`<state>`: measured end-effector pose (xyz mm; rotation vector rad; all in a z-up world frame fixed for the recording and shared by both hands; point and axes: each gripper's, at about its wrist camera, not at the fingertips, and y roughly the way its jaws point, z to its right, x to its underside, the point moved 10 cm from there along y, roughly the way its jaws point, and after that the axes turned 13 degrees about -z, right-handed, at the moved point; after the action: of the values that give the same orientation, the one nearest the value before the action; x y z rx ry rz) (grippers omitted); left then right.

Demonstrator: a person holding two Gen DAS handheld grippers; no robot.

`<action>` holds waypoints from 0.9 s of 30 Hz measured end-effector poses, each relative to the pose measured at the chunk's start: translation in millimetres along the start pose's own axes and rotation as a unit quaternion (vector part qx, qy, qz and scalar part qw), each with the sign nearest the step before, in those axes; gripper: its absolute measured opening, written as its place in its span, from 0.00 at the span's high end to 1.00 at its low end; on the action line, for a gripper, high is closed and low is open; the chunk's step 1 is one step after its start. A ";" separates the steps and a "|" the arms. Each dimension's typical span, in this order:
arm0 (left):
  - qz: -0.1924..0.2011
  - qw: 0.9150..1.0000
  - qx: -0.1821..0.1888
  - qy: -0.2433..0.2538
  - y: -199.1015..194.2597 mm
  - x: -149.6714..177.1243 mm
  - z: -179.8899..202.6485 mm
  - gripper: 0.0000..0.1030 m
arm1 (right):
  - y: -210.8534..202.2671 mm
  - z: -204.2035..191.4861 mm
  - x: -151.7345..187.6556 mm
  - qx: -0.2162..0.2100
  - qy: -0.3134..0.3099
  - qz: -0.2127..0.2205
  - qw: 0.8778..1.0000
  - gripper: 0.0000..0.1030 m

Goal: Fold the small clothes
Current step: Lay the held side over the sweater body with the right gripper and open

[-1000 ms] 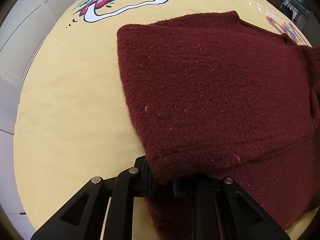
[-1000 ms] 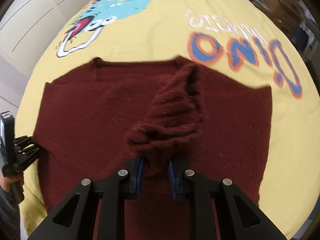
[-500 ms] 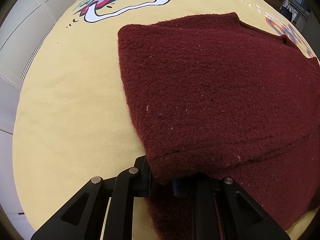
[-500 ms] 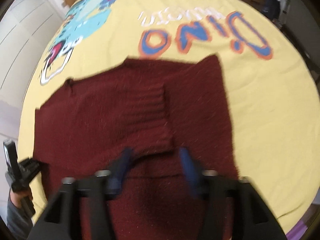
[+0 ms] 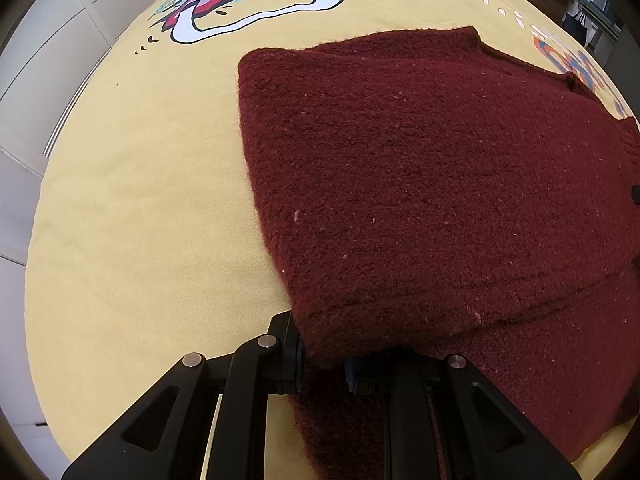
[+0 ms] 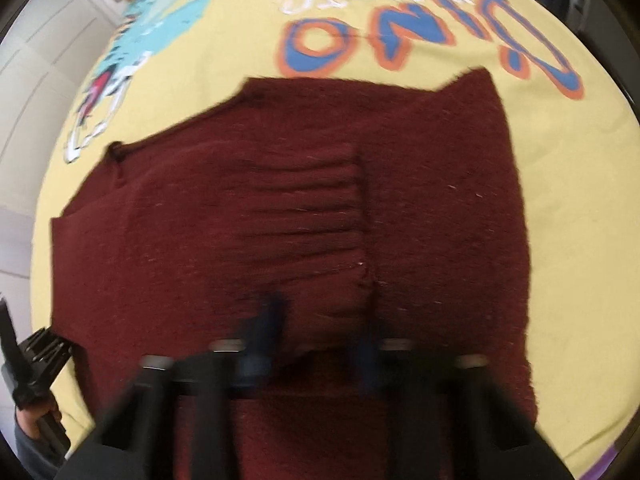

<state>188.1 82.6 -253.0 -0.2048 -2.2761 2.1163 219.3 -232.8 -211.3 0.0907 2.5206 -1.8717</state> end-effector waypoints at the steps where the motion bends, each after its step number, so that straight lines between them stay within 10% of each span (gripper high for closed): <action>1: 0.000 1.000 0.000 0.000 -0.2 0.2 -0.4 0.87 | -8.5 0.7 0.2 0.016 -0.008 0.015 1.000 0.89; 14: -0.002 1.000 -0.013 0.009 0.2 -1.5 5.3 0.87 | 2.4 32.4 15.8 0.065 -0.004 0.042 0.997 0.87; 19: 0.006 1.000 -0.013 0.001 -2.3 3.8 1.3 0.80 | -12.1 35.4 19.2 0.078 0.002 0.053 0.996 0.58; 24: 0.014 0.999 -0.017 -0.030 -17.0 9.3 -12.8 0.37 | -39.6 32.5 26.4 0.084 -0.015 0.072 0.994 0.24; 27: 0.013 0.999 -0.014 -0.041 -29.6 18.6 -21.9 0.12 | -56.2 22.8 29.8 0.091 -0.036 0.092 0.991 0.20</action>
<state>169.7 104.4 -223.1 -0.1505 -2.3619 2.1459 186.1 -269.4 -165.2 0.2418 2.2064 -1.9874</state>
